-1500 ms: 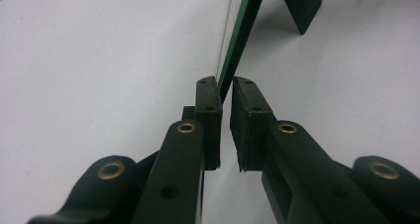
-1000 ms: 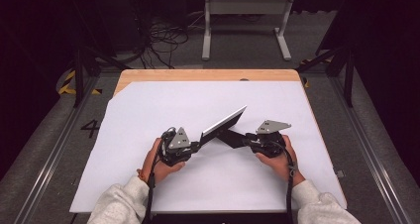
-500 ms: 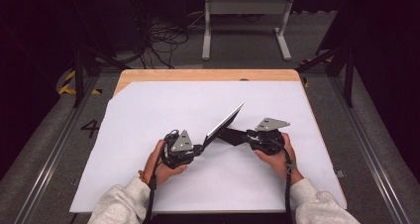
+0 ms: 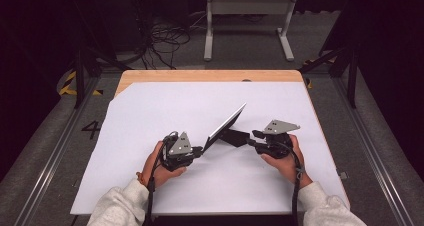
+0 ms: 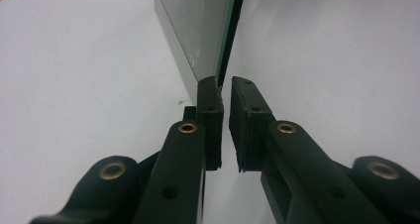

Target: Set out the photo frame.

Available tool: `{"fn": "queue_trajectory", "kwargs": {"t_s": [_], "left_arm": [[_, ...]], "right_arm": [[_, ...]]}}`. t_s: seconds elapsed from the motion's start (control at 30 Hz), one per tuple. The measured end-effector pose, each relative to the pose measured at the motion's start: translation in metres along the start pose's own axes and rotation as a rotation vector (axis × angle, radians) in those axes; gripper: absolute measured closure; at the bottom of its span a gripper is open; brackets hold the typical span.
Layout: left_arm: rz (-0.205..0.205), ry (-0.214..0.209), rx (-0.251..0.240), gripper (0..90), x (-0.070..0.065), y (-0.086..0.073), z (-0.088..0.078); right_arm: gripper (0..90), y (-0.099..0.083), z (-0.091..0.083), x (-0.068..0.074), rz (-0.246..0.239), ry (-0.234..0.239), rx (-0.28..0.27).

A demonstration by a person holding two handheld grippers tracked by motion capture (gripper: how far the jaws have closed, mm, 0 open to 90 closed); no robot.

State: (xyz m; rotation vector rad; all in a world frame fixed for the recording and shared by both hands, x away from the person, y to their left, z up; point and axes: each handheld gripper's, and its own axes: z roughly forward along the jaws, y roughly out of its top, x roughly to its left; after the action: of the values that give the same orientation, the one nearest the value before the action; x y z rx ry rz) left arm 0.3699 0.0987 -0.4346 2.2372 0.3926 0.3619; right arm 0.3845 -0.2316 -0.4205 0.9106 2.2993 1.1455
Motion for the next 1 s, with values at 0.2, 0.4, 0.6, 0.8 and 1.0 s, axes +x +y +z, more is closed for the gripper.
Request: {"fn": "queue_trajectory", "kwargs": {"t_s": [0.2,0.4,0.6,0.8,1.0], "left_arm": [[0.013,-0.014,0.021,84.9,-0.002,0.001,0.006],[0.011,-0.019,0.027,86.1,-0.002,0.000,0.008],[0.008,-0.019,0.018,84.6,0.001,-0.002,0.001],[-0.013,0.001,0.026,78.6,0.006,-0.006,0.002],[-0.021,-0.019,0.031,75.4,0.008,-0.007,0.010]], "right_arm": [[69.3,-0.008,0.009,-0.001,0.010,-0.001,0.040],[74.9,-0.009,0.014,-0.001,0.008,-0.010,0.047],[74.4,-0.009,0.018,-0.002,0.023,0.000,0.048],[66.9,-0.010,0.014,-0.003,0.018,-0.017,0.049],[56.0,-0.011,0.015,-0.009,0.056,-0.002,0.049]]}}
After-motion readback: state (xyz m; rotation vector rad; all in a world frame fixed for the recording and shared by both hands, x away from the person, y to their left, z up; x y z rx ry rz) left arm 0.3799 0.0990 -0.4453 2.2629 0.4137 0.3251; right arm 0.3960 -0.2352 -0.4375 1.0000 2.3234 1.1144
